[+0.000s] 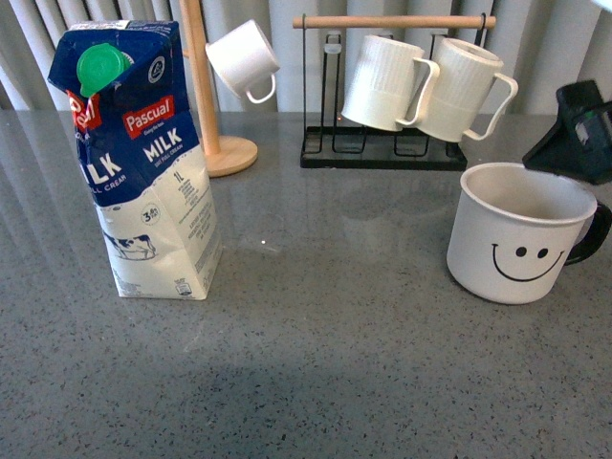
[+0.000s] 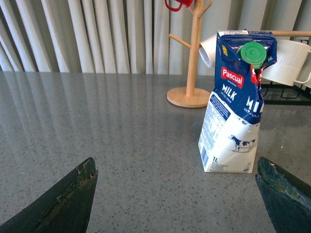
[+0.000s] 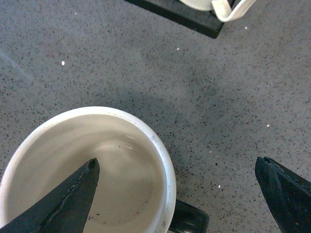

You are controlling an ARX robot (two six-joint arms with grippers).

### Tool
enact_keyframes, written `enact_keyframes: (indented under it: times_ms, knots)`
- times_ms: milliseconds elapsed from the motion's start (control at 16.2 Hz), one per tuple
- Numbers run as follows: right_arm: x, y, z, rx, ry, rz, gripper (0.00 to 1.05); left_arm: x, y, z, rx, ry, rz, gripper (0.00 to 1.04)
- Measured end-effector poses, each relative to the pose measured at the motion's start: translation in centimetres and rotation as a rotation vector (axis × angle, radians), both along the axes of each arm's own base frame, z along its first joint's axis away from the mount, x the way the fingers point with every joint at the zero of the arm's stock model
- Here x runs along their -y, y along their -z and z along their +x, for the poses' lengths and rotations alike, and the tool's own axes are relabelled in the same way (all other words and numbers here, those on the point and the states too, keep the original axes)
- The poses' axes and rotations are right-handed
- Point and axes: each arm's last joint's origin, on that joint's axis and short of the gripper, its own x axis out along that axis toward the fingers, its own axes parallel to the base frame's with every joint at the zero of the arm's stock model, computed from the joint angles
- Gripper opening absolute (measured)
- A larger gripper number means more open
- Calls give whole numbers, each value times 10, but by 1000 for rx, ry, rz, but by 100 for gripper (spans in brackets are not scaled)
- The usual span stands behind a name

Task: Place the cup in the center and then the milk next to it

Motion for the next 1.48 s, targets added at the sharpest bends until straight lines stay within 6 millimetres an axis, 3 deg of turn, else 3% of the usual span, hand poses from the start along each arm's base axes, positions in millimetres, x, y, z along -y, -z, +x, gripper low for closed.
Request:
enact_keyframes:
  times_ms: [309, 742, 866, 1361, 1485]
  knots:
    - [-3, 23, 15, -66, -33, -34, 98, 0, 0, 0, 0, 0, 0, 98]
    - [-3, 24, 21, -61, -49, -40, 18, 0, 0, 0, 0, 0, 0, 98]
    - [-4, 20, 23, -56, -55, -8, 4, 0, 0, 0, 0, 0, 0, 98]
    - [-5, 11, 21, -61, -55, 33, 3, 0, 0, 0, 0, 0, 0, 98]
    - [-7, -1, 17, -48, -85, 59, 3, 0, 0, 0, 0, 0, 0, 98]
